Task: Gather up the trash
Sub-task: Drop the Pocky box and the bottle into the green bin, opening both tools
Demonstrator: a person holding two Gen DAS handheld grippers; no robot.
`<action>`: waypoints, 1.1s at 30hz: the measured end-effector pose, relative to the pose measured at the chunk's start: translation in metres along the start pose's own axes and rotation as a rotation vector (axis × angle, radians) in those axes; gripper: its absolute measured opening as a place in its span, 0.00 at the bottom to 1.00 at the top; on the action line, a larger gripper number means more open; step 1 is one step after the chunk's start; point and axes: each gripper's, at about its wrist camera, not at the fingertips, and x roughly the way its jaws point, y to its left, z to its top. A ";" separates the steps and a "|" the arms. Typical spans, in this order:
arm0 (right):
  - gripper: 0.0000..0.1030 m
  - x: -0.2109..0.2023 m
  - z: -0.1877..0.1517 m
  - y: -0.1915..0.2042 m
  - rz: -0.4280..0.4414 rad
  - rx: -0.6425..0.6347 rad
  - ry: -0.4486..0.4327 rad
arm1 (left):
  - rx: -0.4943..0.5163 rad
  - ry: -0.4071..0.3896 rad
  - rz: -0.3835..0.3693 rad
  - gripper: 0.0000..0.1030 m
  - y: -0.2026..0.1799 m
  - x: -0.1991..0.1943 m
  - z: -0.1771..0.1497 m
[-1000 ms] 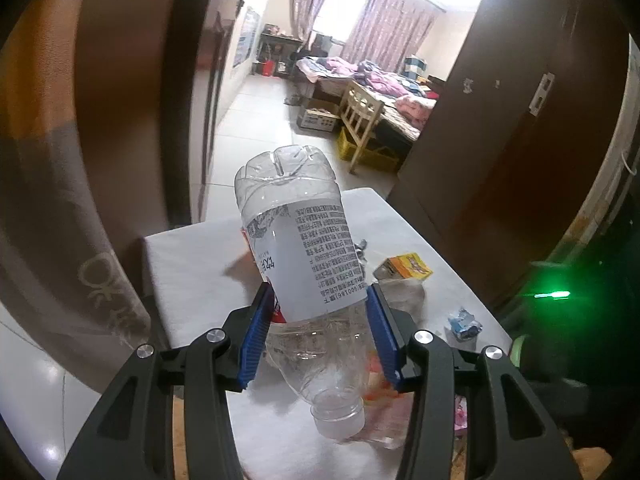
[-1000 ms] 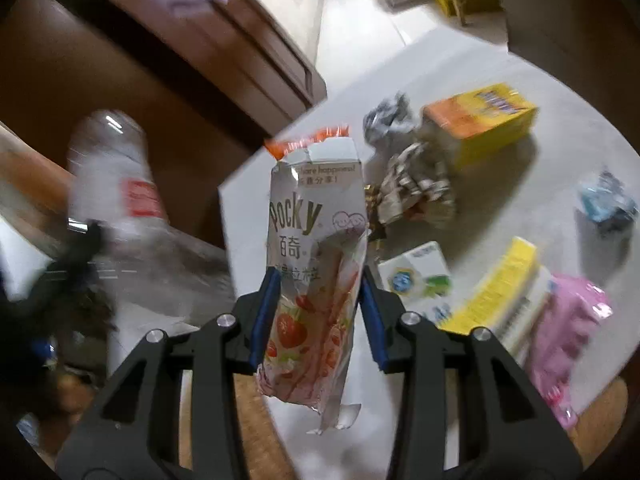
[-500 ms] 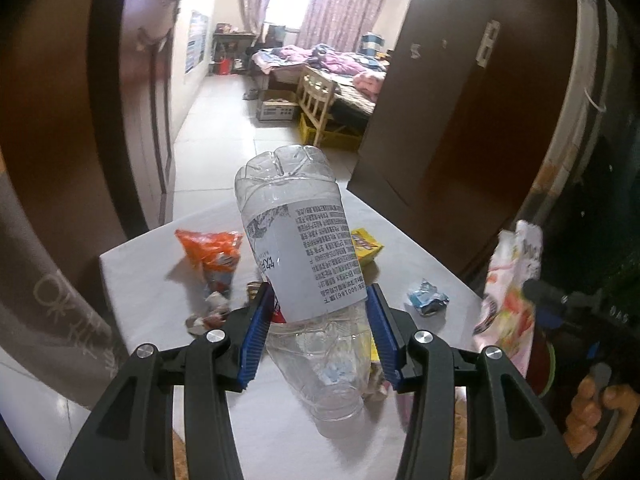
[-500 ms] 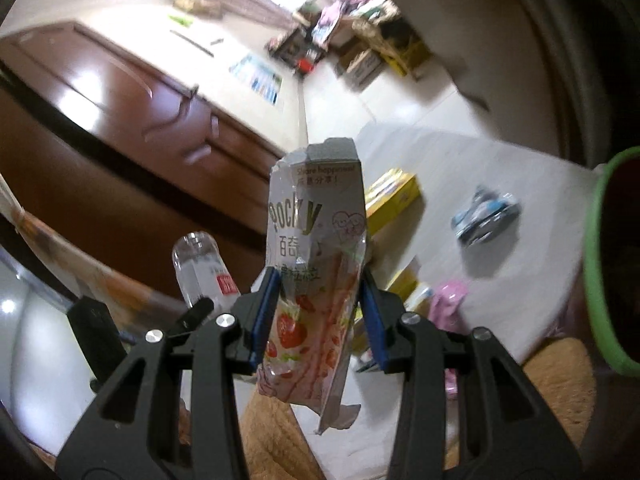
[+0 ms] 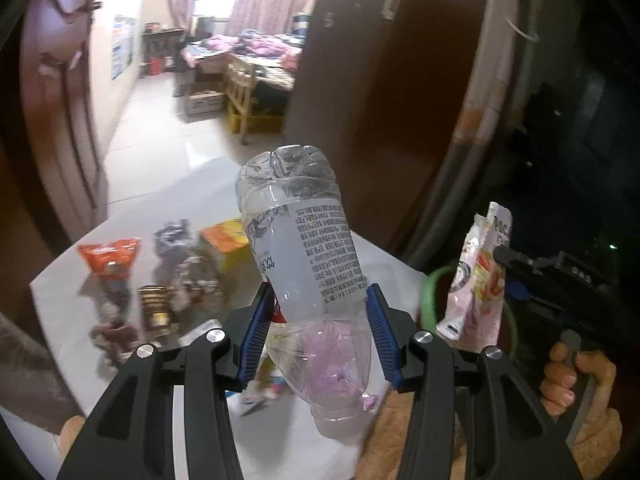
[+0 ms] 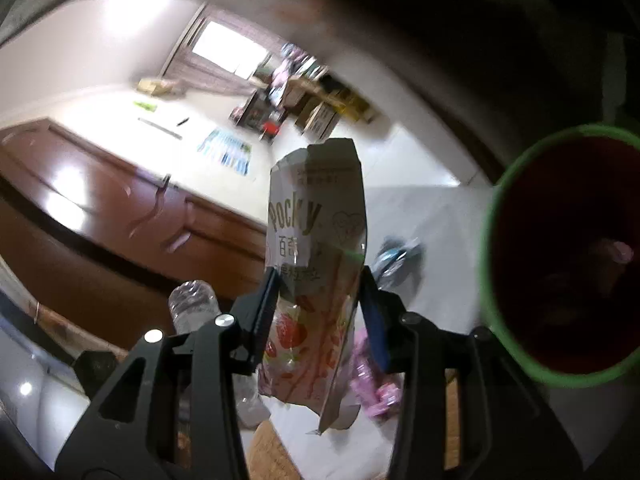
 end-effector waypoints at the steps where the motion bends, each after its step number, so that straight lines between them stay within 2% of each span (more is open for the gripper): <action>1: 0.39 -0.006 0.004 -0.007 -0.018 0.011 -0.024 | 0.007 0.007 -0.011 0.44 -0.004 0.004 0.000; 4: 0.39 -0.029 0.015 -0.025 -0.062 0.032 -0.098 | 0.021 0.032 -0.065 0.43 -0.024 0.019 0.000; 9: 0.40 -0.066 0.026 -0.051 -0.172 0.047 -0.212 | 0.056 0.101 -0.204 0.44 -0.067 0.055 -0.003; 12: 0.40 -0.076 0.027 -0.066 -0.236 0.065 -0.236 | 0.076 0.129 -0.271 0.43 -0.095 0.078 0.001; 17: 0.41 -0.083 0.026 -0.083 -0.362 0.069 -0.261 | 0.139 0.127 -0.369 0.44 -0.143 0.103 0.009; 18: 0.42 -0.082 0.027 -0.084 -0.366 0.074 -0.262 | 0.152 0.125 -0.382 0.45 -0.151 0.107 0.012; 19: 0.44 -0.085 0.029 -0.089 -0.372 0.082 -0.264 | 0.161 0.122 -0.392 0.59 -0.157 0.109 0.013; 21: 0.58 -0.085 0.031 -0.093 -0.399 0.096 -0.273 | 0.168 0.111 -0.372 0.86 -0.165 0.112 0.017; 22: 0.71 -0.084 0.030 -0.095 -0.414 0.104 -0.277 | 0.156 0.100 -0.369 0.86 -0.165 0.110 0.019; 23: 0.74 -0.084 0.029 -0.095 -0.425 0.104 -0.281 | 0.132 0.084 -0.389 0.86 -0.162 0.104 0.021; 25: 0.74 -0.082 0.029 -0.092 -0.453 0.091 -0.281 | 0.107 0.067 -0.387 0.86 -0.153 0.096 0.020; 28: 0.74 -0.083 0.025 -0.091 -0.452 0.084 -0.274 | 0.096 0.052 -0.334 0.86 -0.131 0.084 0.015; 33: 0.74 -0.059 0.024 -0.062 -0.434 0.016 -0.229 | 0.071 0.060 -0.200 0.86 -0.085 0.068 0.004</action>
